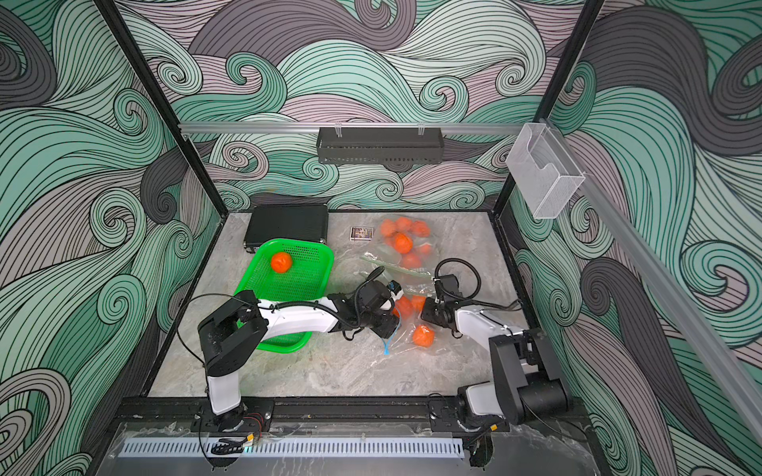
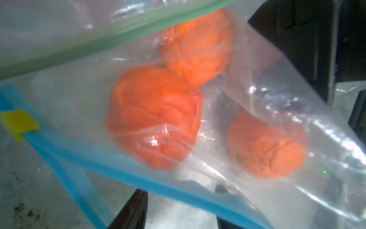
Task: Open the zip-top bag and take out the orange
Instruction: Pick up the orange from the zipper food storage bag.
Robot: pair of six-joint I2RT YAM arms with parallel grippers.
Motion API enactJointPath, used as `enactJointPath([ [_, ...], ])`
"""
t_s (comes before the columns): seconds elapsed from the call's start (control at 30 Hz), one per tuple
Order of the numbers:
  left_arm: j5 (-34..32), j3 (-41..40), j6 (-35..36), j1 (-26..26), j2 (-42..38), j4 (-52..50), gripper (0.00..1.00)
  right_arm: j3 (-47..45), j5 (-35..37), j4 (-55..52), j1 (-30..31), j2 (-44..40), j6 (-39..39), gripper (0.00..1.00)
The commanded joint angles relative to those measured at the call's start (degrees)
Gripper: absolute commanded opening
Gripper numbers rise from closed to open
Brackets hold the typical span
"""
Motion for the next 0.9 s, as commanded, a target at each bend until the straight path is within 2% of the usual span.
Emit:
enactJointPath([
  [0.0, 2.4, -0.5, -1.2, 0.1, -0.6, 3.0, 0.46, 2.7, 5.4, -5.1, 0.3, -4.4, -0.5, 0.17],
  [0.1, 3.7, -1.9, -2.5, 0.1, -0.3, 4.9, 0.38, 3.7, 10.3, -6.5, -0.2, -7.1, -0.3, 0.18],
  [0.23, 4.9, -3.4, -3.6, 0.1, 0.0, 6.5, 0.29, 5.6, 9.7, -4.7, -1.4, -5.8, 1.0, 0.18],
  [0.4, 5.4, -4.7, -4.3, 0.1, -0.4, 7.2, 0.29, 10.0, 7.6, -2.4, -2.0, 1.7, 2.7, 0.17],
  [0.57, 4.5, -5.4, -4.9, 0.0, -0.6, 7.4, 0.48, 13.6, -0.4, 0.3, -2.0, 9.8, 4.2, 0.14],
  [0.7, 1.9, -5.0, -5.0, 0.0, -0.8, 6.4, 0.65, 13.9, -5.4, 2.8, -1.9, 13.2, 2.2, 0.12],
  [0.87, -0.9, -3.2, -4.0, 0.4, -0.8, 4.4, 0.78, 13.7, -11.4, 3.0, 0.2, 15.1, -1.5, 0.12],
])
